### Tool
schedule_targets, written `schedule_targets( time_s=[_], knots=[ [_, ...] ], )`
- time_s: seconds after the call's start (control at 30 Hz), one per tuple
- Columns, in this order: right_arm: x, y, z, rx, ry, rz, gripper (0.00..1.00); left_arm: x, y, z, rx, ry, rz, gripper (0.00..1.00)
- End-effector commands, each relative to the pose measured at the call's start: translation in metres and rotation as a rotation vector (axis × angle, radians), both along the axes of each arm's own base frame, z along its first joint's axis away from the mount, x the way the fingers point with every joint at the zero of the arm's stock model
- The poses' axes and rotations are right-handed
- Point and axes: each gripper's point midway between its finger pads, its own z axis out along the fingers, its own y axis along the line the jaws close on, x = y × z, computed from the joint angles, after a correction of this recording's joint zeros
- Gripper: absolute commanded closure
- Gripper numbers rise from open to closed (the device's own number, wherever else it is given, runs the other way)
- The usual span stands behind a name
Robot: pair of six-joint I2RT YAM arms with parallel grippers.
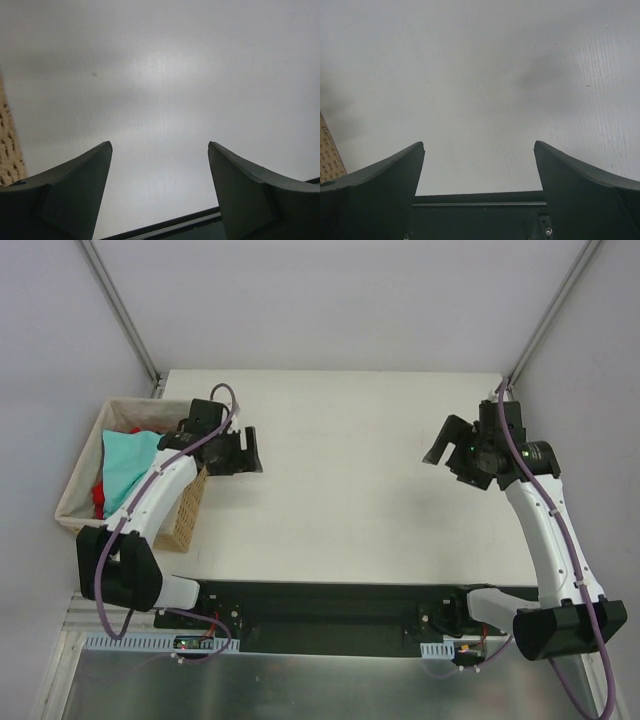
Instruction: Fold and stack the t-shirts
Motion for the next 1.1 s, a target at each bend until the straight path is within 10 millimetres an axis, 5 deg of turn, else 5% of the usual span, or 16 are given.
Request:
schedule_targets(
  time_s=[0.0,0.2,0.33,0.5,0.7,1.07],
  knots=[
    [0.014,0.026,0.047,0.092,-0.199,0.151,0.04,-0.006,-0.036,0.066,-0.092,-0.105,0.03,0.22],
    [0.009,0.061,0.084,0.199,-0.424,0.361,0.04,-0.031,-0.03,0.127,-0.174,-0.216,0.135,0.17],
    [0.008,0.053,0.084,0.148,-0.476,0.343,0.04,-0.049,-0.02,0.158,-0.182,-0.268,0.169,0.09],
    [0.016,0.039,0.08,0.105,-0.485,0.254,0.04,-0.07,0.048,0.144,-0.056,-0.176,0.491,0.07],
    [0.035,0.036,0.084,0.14,-0.464,0.153,0.04,-0.079,0.092,0.148,-0.02,-0.2,0.689,0.1],
    [0.118,0.051,0.138,0.152,-0.581,0.154,0.04,-0.067,0.133,0.136,-0.06,-0.108,0.831,0.12]
  ],
)
